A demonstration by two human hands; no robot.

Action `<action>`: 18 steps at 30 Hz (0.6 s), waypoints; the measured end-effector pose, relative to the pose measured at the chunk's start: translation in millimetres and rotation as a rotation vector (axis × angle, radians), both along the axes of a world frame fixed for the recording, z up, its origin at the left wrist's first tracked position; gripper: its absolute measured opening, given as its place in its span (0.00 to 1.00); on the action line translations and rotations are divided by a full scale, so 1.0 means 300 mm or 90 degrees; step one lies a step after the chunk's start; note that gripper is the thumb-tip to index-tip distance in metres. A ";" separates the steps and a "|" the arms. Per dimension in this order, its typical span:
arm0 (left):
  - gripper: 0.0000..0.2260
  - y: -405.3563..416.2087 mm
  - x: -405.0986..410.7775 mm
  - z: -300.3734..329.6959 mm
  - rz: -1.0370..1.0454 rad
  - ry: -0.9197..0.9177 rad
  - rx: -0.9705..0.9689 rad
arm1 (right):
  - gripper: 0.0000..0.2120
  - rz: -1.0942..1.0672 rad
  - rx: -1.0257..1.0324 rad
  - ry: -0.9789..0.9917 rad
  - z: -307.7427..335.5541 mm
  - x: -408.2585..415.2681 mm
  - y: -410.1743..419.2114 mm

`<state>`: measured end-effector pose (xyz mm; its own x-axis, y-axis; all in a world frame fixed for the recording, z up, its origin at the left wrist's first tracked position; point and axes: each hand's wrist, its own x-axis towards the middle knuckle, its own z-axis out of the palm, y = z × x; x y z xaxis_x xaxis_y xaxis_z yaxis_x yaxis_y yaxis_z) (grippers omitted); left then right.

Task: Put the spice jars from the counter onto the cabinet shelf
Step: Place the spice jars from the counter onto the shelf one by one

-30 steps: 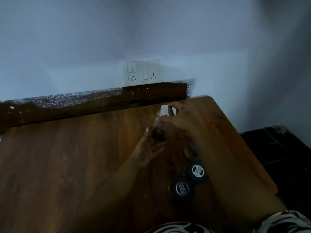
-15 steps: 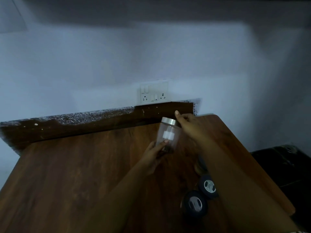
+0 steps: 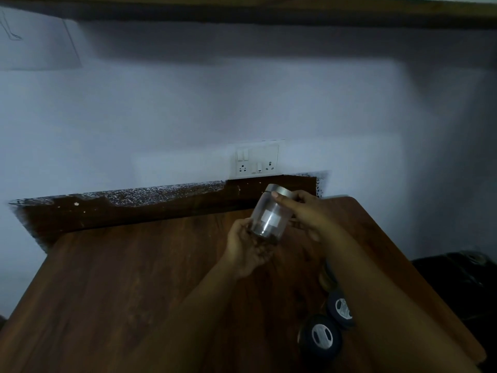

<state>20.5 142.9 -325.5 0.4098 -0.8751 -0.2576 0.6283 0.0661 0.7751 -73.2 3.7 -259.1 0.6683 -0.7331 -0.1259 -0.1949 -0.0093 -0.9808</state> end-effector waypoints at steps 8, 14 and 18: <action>0.15 -0.021 0.001 0.044 0.094 -0.167 0.033 | 0.26 0.008 0.106 -0.033 0.012 0.008 -0.003; 0.26 -0.029 0.004 0.058 0.102 -0.134 -0.045 | 0.28 0.012 0.101 -0.090 0.010 0.023 0.006; 0.22 -0.020 0.027 0.064 0.000 -0.054 -0.066 | 0.30 0.030 0.107 -0.087 0.017 0.033 -0.008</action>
